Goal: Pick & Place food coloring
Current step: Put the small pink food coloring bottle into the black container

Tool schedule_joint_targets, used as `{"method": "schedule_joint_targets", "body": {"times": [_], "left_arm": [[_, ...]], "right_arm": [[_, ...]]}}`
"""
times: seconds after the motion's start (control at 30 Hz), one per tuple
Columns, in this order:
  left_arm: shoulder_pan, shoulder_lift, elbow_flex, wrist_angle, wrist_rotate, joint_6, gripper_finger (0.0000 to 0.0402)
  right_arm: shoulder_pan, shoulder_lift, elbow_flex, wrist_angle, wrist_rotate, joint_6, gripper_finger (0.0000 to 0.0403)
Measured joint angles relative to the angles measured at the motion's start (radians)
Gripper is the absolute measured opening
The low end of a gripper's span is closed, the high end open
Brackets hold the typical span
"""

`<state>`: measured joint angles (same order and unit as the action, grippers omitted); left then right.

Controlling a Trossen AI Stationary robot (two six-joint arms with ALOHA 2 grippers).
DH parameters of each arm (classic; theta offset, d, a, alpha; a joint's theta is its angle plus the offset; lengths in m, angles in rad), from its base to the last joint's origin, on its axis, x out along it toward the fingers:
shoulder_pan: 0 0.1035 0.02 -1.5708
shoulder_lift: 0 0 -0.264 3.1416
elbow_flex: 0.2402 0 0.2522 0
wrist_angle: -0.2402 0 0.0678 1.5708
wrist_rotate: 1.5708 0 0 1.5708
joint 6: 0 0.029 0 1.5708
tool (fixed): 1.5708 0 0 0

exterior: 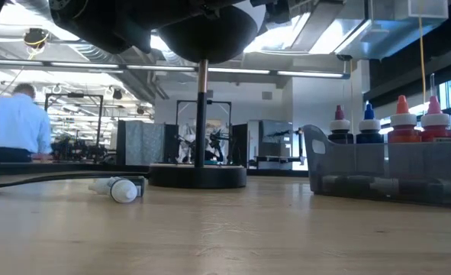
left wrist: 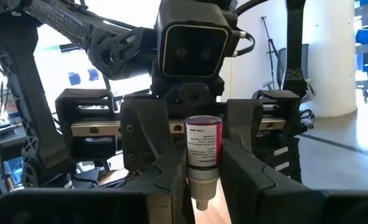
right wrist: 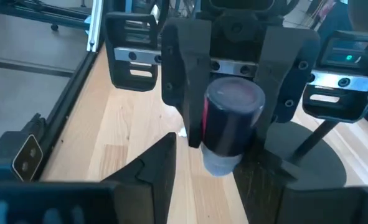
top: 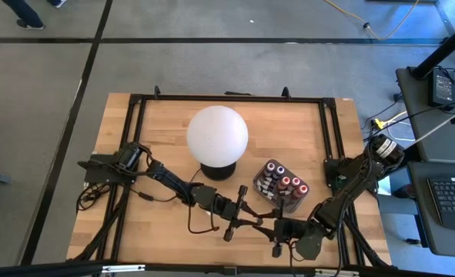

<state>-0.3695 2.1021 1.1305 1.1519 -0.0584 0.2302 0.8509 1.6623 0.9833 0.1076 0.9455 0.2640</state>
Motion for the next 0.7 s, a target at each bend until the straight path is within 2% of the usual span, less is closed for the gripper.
{"method": "schedule_joint_targets", "body": {"times": [0.17, 0.47, 0.7], "left_arm": [[0.000, 0.000, 0.000, 0.000, 0.002, 0.000, 0.0086], [0.000, 0.000, 0.000, -0.002, 0.019, -0.007, 0.0089], [0.000, 0.000, 0.000, -0.004, 0.020, -0.007, 0.0105]], "right_arm": [[-0.001, 0.000, 0.000, 0.004, 0.001, -0.004, 0.0137], [-0.002, 0.000, 0.000, 0.004, 0.003, -0.007, 0.0062], [-0.002, 0.000, 0.000, 0.004, -0.001, 0.009, 0.0066]]}}
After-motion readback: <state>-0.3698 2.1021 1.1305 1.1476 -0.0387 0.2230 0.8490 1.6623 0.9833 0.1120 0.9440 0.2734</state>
